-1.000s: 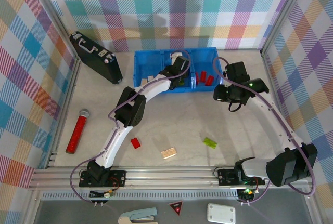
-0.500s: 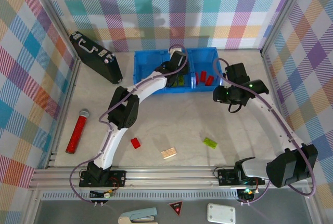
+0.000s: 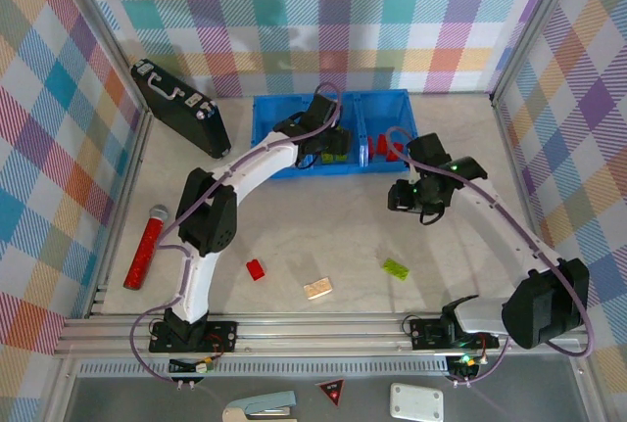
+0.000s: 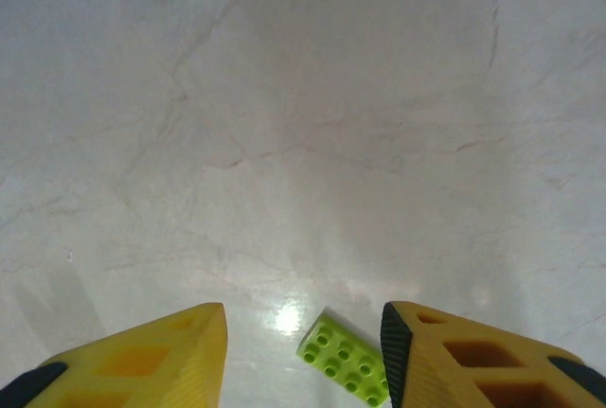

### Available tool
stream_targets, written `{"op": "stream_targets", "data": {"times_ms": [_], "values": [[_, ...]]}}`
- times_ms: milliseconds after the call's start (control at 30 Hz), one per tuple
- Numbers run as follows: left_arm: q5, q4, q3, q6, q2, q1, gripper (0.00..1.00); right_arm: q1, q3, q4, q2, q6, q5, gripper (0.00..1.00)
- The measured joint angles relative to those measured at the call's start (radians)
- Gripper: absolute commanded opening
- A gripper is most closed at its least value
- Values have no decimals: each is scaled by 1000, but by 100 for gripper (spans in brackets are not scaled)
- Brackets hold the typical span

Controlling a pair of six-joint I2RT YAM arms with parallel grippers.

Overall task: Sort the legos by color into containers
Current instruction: Pick up the lego from the bottom-right of the table.

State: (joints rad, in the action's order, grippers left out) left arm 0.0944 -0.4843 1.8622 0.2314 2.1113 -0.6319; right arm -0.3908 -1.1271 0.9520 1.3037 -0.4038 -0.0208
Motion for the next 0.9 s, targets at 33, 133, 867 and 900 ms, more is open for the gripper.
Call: {"op": "stream_targets", "data": {"times_ms": [33, 133, 867, 900], "values": [[-9, -19, -14, -9, -14, 1, 72, -11, 9, 1, 3, -11, 4, 52], [-34, -74, -62, -30, -69, 7, 72, -48, 41, 0, 15, -71, 11, 55], [-32, -264, -377, -138, -517, 164, 73, -198, 344, -45, 19, -636, -31, 80], [-21, -266, -383, -147, -532, 164, 74, -198, 352, -50, 19, -644, -31, 81]]}}
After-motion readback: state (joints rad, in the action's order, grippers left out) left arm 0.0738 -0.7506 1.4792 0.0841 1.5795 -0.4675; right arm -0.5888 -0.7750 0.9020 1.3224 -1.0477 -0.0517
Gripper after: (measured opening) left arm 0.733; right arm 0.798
